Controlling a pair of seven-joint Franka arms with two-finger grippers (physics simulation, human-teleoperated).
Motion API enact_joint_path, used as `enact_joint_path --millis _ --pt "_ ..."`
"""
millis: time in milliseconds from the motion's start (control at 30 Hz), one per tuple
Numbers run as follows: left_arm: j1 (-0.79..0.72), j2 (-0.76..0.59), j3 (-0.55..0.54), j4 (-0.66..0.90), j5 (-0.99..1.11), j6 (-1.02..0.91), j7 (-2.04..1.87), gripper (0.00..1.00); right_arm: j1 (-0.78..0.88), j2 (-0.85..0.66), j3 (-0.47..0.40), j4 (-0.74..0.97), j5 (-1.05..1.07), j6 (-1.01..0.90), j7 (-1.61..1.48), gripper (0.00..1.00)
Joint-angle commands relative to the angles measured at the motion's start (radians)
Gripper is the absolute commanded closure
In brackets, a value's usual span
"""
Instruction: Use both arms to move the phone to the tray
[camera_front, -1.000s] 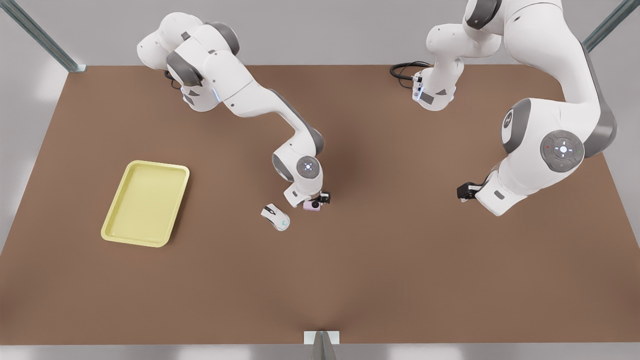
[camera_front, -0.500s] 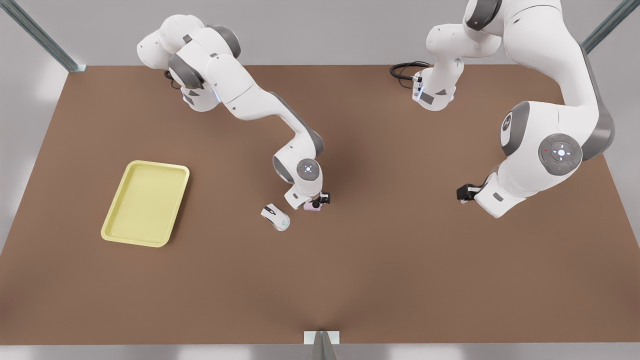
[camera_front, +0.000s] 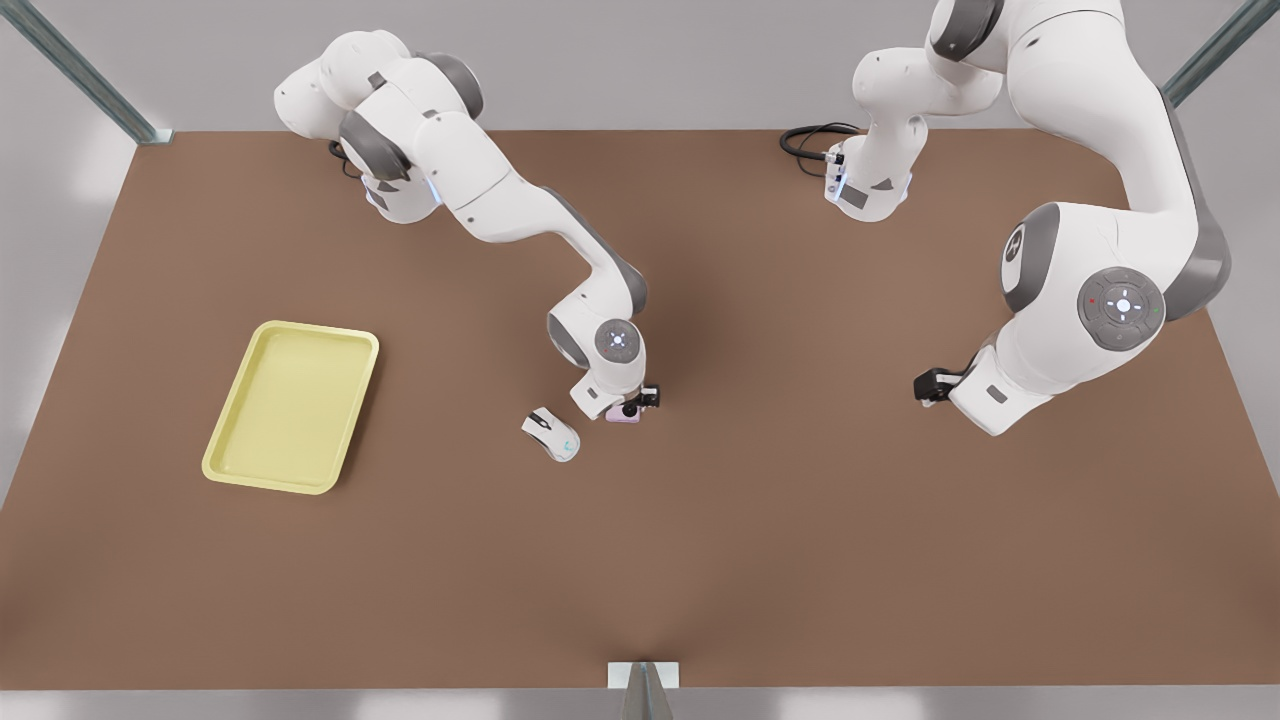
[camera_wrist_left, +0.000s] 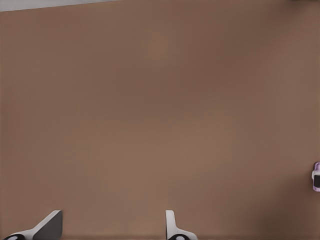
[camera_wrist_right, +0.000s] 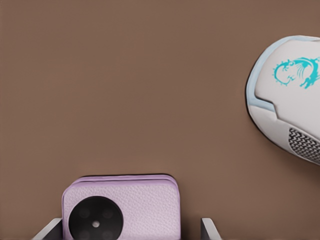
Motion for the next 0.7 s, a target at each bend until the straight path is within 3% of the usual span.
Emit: enact_joint_path --millis 0,33,100,667 --pt "0.0 -0.001 0.0 0.0 0.001 0.0 0.001 0.0 -0.001 -0.001 0.0 0.001 0.004 0.006 -0.015 0.0" --pt "0.0 -0.001 0.0 0.0 0.001 0.0 0.001 0.0 -0.001 -0.001 0.0 0.003 0.002 0.005 -0.016 0.02" --pt "0.0 -0.001 0.0 0.0 0.001 0.0 0.001 0.0 -0.001 -0.001 0.0 0.003 0.002 0.005 -0.016 0.17" --pt "0.0 0.006 0.001 0.01 0.001 -0.001 0.003 0.0 -0.004 -0.004 0.007 0.003 0.004 0.0 -0.016 0.18"
